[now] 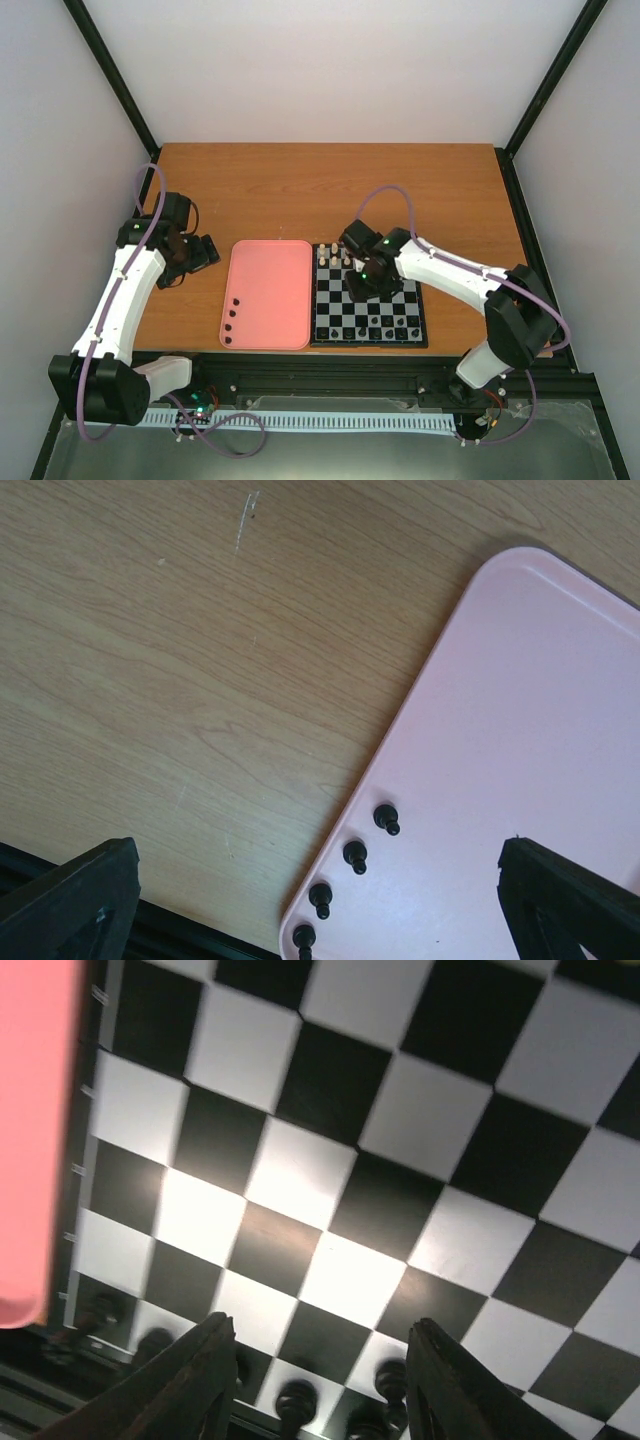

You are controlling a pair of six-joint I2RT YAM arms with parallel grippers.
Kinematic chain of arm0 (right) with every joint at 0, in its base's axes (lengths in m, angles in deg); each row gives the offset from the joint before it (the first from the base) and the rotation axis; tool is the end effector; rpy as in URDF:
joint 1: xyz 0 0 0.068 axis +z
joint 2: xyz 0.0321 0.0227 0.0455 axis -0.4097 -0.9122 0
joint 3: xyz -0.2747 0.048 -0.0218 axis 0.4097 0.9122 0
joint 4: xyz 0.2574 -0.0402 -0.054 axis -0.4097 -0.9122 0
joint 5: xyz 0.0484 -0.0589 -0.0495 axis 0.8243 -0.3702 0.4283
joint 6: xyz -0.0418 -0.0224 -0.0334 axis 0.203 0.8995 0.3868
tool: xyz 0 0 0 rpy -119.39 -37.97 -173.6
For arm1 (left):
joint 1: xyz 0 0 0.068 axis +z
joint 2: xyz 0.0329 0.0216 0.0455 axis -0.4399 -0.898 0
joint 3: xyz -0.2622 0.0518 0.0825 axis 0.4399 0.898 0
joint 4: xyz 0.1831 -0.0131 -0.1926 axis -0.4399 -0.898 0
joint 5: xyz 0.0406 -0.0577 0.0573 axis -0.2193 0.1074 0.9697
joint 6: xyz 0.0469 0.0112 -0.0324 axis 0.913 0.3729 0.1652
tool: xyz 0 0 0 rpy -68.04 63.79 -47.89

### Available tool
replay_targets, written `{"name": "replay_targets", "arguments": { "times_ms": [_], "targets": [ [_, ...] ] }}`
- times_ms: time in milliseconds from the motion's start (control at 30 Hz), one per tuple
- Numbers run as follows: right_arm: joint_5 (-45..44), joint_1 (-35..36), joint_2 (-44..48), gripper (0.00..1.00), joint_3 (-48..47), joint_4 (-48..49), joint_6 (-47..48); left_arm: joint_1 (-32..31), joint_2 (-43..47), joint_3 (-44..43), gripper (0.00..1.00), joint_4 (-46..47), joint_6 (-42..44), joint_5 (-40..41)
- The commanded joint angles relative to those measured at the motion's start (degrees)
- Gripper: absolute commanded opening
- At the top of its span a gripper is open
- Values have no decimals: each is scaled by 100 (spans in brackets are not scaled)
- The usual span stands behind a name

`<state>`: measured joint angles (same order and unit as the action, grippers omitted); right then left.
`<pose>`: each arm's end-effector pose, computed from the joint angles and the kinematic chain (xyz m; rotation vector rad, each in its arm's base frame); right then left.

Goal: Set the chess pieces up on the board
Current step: Pick up the chess piece from the storage box.

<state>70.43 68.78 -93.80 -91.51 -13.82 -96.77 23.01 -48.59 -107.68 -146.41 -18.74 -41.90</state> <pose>0.1991 0.2021 0.2068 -0.4737 3.0211 0.2701 0.1970 -0.0067 0.2984 -0.7452 2.7333 0.0016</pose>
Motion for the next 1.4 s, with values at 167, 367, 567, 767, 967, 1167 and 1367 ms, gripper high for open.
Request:
{"name": "replay_targets", "arguments": {
  "times_ms": [167, 367, 567, 767, 967, 1167, 1367],
  "targets": [
    [132, 399, -322, 47, -1450, -106, -114, 27, 86, -357, 100, -71, 72, -44],
    [212, 471, -658, 48, -1972, -11, -99, 25, 444, 181, 100, -38, 321, -454],
    [404, 790, -1628, 47, -3035, 51, 75, 24, 867, 319, 100, -266, 65, -419],
    [780, 1181, -2789, 47, -4115, 434, -111, 23, 832, -1045, 100, -875, -152, 603],
    [959, 1574, -4083, 47, -5527, 373, -230, 20, 807, -1542, 100, -782, -144, 1083],
    [1172, 1809, -4977, 46, -6606, 137, -276, 26, 842, -1486, 100, -628, -150, 828],
    [1326, 1891, -5497, 44, -7071, 60, -366, 21, 888, -1470, 100, -584, -98, 787]
  ]
}}
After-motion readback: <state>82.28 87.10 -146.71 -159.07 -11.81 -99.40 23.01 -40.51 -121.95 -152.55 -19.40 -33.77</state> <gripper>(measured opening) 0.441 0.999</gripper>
